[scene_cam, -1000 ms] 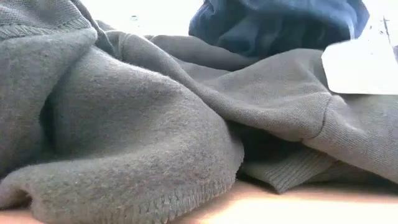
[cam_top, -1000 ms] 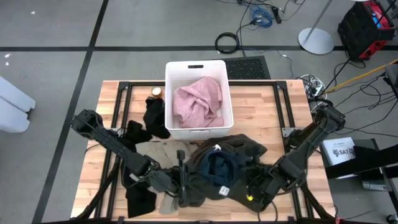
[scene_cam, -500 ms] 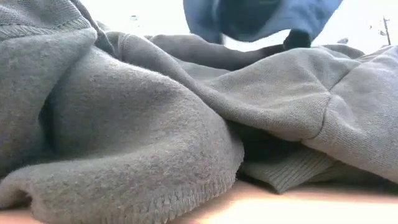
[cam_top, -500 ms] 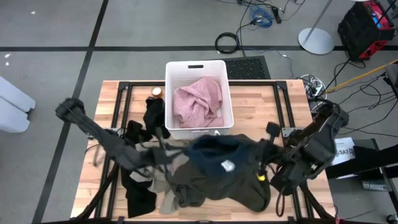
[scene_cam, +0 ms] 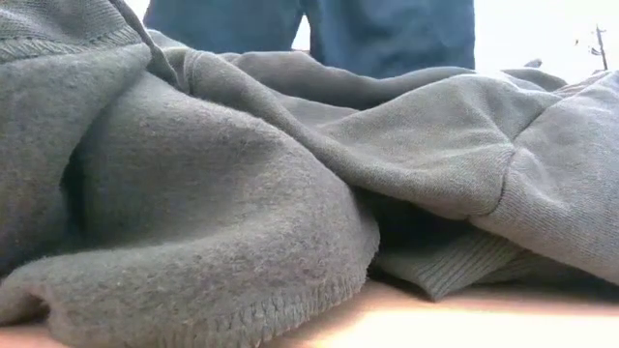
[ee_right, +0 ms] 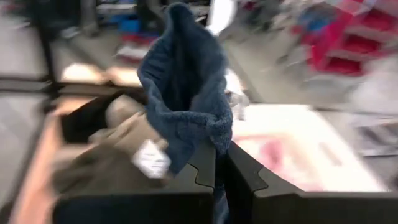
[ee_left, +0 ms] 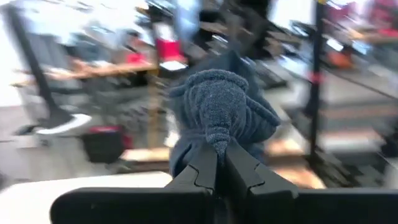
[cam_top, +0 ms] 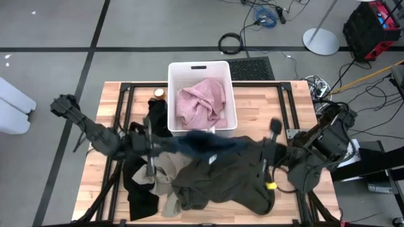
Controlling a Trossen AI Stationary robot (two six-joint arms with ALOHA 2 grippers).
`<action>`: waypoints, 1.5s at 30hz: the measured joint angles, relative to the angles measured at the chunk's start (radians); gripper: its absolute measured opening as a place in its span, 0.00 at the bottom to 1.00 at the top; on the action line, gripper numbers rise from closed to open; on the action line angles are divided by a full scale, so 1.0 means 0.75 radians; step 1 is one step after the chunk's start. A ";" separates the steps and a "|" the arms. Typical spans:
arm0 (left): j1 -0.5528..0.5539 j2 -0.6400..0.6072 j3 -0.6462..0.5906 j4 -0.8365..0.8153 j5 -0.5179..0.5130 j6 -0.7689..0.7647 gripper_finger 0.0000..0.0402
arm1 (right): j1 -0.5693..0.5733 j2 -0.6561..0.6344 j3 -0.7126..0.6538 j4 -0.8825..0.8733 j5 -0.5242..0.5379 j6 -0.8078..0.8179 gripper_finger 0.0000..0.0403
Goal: Fold laundry
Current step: Fold the dark blue short pants
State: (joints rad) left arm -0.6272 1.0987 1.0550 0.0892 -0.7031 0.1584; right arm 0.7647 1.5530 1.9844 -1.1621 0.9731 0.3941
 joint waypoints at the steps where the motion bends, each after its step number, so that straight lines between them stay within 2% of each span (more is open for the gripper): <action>1: -0.007 0.014 0.000 -0.042 0.057 -0.021 0.03 | 0.001 0.009 -0.015 0.001 -0.075 0.018 0.01; 5: -0.051 0.097 -0.001 -0.116 0.382 -0.029 0.03 | 0.024 0.060 -0.115 0.058 -0.434 0.031 0.01; 7: -0.077 0.154 -0.001 -0.107 0.574 -0.010 0.03 | 0.051 0.091 -0.180 0.149 -0.558 -0.003 0.01; 8: -0.091 0.184 -0.001 -0.098 0.635 0.009 0.03 | 0.065 0.109 -0.212 0.192 -0.585 -0.021 0.01; 10: -0.112 0.246 -0.001 -0.074 0.673 0.036 0.03 | 0.083 0.148 -0.268 0.273 -0.579 -0.051 0.01; 12: -0.119 0.314 -0.001 -0.044 0.673 0.045 0.03 | 0.091 0.187 -0.309 0.325 -0.494 -0.051 0.01; 16: -0.101 0.471 -0.001 0.033 0.607 -0.021 0.03 | 0.075 0.277 -0.357 0.372 -0.354 -0.048 0.01; 21: -0.042 0.575 -0.001 -0.052 0.367 -0.185 0.03 | 0.021 0.392 -0.361 0.349 -0.327 0.033 0.01; 27: 0.014 0.591 -0.001 -0.283 0.208 -0.332 0.03 | -0.019 0.461 -0.361 0.114 -0.329 0.318 0.01; 31: 0.014 0.590 -0.001 -0.428 0.167 -0.406 0.03 | -0.036 0.465 -0.361 -0.190 -0.356 0.665 0.01; 34: 0.005 0.590 -0.001 -0.551 0.074 -0.508 0.03 | -0.040 0.465 -0.361 -0.342 -0.378 0.905 0.01; 37: 0.005 0.590 -0.001 -0.627 -0.022 -0.603 0.03 | -0.041 0.465 -0.361 -0.364 -0.428 1.028 0.01; 45: 0.022 0.590 -0.001 -0.592 -0.031 -0.657 0.03 | -0.071 0.465 -0.361 -0.362 -0.432 1.208 0.03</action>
State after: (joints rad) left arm -0.6108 1.5410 1.0546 -0.3546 -0.7267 -0.3343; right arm 0.7114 1.9015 1.7138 -1.4334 0.6490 1.3000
